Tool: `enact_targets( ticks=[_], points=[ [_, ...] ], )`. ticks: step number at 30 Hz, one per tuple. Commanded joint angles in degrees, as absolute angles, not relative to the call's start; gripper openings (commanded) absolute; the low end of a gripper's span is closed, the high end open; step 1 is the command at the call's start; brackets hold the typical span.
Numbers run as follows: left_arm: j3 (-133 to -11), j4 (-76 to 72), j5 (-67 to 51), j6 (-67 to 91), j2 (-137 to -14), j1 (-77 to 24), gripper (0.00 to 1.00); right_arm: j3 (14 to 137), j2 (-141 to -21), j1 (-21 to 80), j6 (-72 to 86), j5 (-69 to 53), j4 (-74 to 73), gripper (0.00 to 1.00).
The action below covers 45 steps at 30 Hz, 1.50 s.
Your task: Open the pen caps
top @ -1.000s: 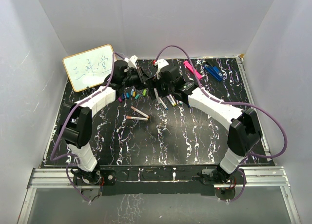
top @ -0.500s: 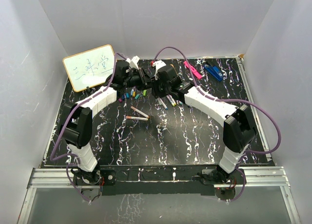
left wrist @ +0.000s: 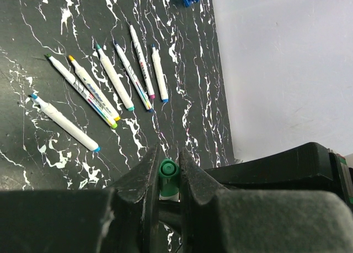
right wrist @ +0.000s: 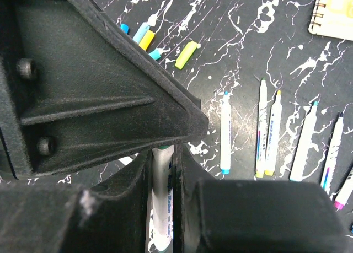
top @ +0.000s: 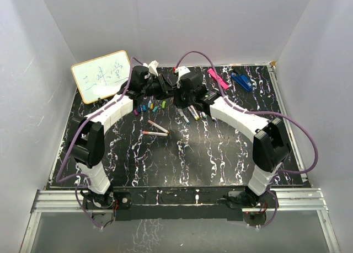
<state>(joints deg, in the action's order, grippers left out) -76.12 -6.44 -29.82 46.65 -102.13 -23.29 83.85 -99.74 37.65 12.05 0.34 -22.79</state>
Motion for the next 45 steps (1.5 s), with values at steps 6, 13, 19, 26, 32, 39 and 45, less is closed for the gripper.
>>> enact_targets(
  ticks=[6,13,19,26,32,39,45],
  points=[
    [-82.4,-5.6,-24.6,46.7,-103.5,-23.0,0.0,82.4,-95.7,37.4,11.5,0.5,-21.3,0.0],
    [-90.1,-2.0,-22.9,45.6,-107.5,-22.7,0.0,79.9,-93.7,37.0,11.4,0.2,-21.3,0.0],
    [-93.1,-1.0,-21.6,45.5,-109.6,-21.9,0.0,76.7,-90.8,36.6,11.5,0.1,-21.3,0.0],
    [-93.4,-0.8,-20.1,45.4,-110.0,-19.9,0.0,72.9,-87.9,36.4,12.1,-0.1,-21.3,0.0],
    [-92.1,-0.1,-18.5,44.1,-108.8,-17.2,0.0,70.0,-85.9,36.4,13.1,-0.6,-21.5,0.0],
    [-87.9,-1.5,-18.8,44.9,-107.8,-13.4,0.0,68.1,-83.9,36.4,14.3,-0.7,-21.6,0.0],
    [-84.9,-3.6,-20.7,46.9,-108.9,-10.1,0.0,66.5,-82.0,36.3,14.6,-0.7,-21.3,0.0]
  ],
)
